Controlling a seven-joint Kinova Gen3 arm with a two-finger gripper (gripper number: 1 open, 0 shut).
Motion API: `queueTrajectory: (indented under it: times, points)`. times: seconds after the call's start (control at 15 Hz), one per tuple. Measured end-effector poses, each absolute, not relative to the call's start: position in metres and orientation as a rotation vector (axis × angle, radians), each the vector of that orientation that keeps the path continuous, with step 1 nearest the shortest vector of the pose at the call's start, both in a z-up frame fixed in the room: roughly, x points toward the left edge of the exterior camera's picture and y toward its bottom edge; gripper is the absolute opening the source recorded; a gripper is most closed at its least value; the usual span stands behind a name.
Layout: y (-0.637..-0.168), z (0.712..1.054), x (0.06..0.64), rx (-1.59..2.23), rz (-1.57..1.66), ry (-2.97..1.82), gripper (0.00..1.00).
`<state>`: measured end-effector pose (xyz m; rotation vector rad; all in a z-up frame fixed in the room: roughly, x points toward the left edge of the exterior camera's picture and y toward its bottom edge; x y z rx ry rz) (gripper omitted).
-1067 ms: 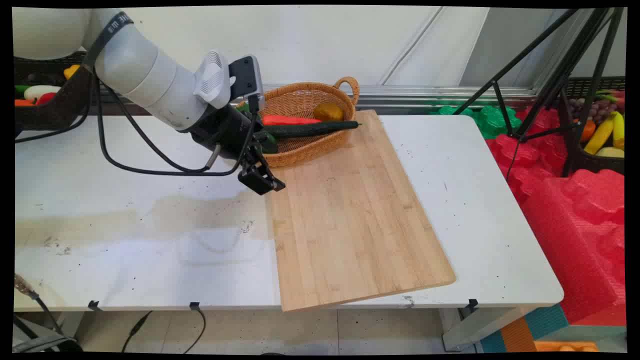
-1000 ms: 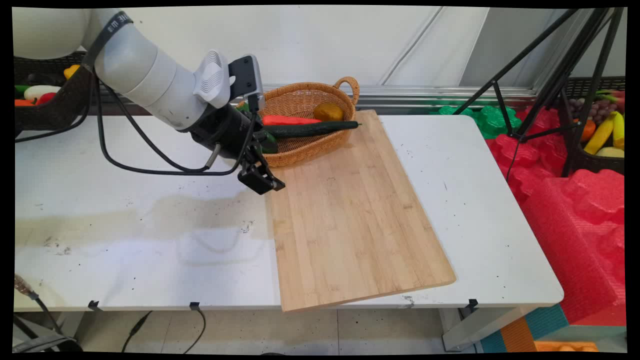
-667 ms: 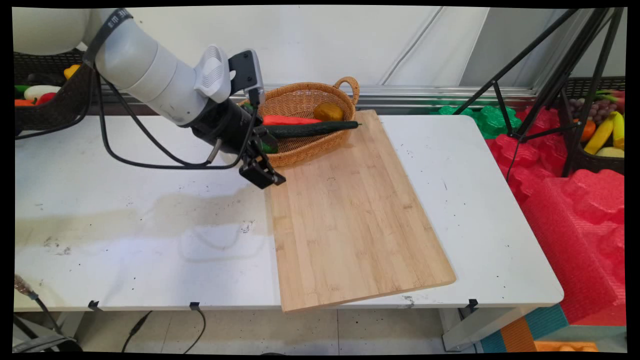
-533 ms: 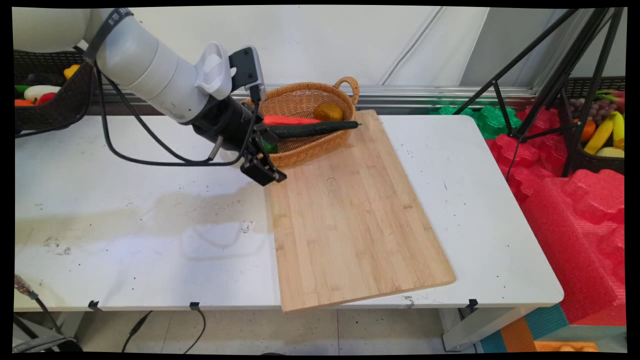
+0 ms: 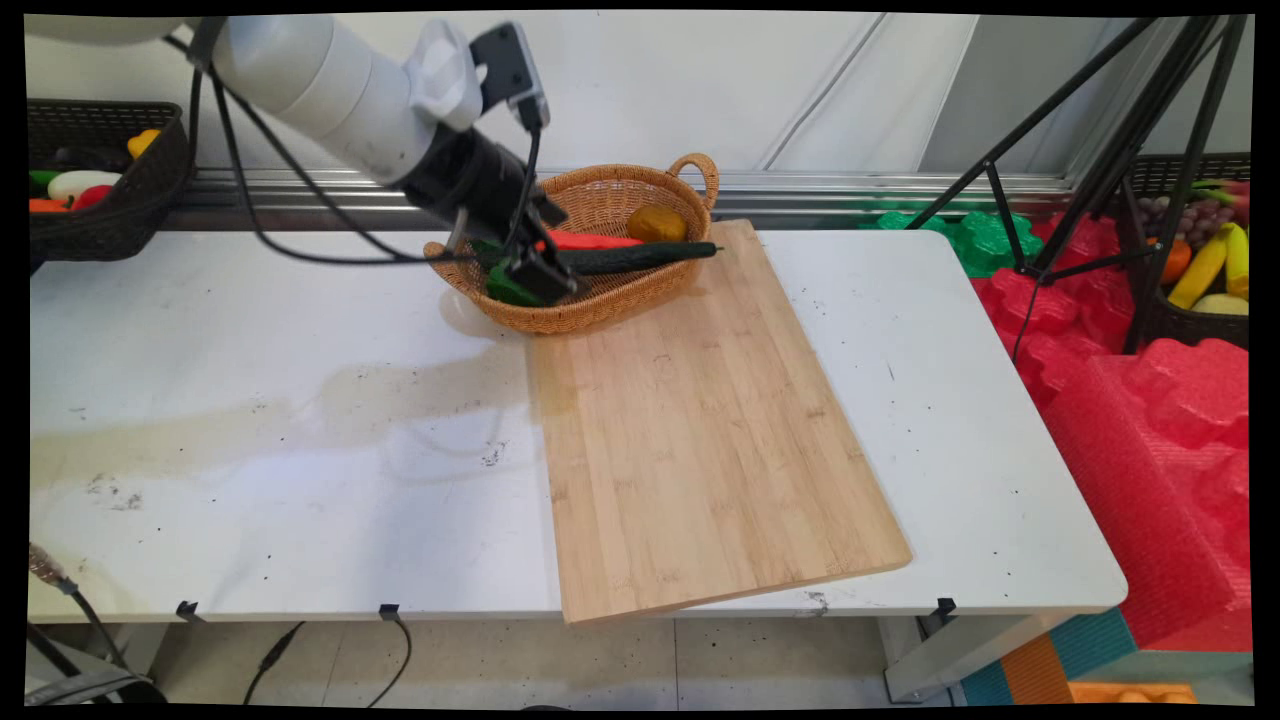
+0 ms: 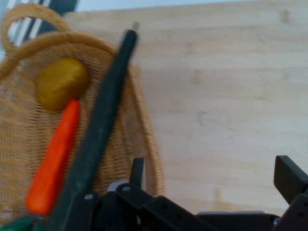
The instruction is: Pick up the cucumber from the vegetable basket
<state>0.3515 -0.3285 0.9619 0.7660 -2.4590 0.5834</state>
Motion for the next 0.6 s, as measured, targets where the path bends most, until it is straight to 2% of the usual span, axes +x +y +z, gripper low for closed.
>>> queueTrajectory:
  times: [0.33, 0.6]
  points:
    - [-0.363, 0.974, 0.36, 0.776, 0.662, -2.461, 1.0]
    - [-0.401, 0.969, 0.364, 0.762, 0.707, -2.498, 1.0]
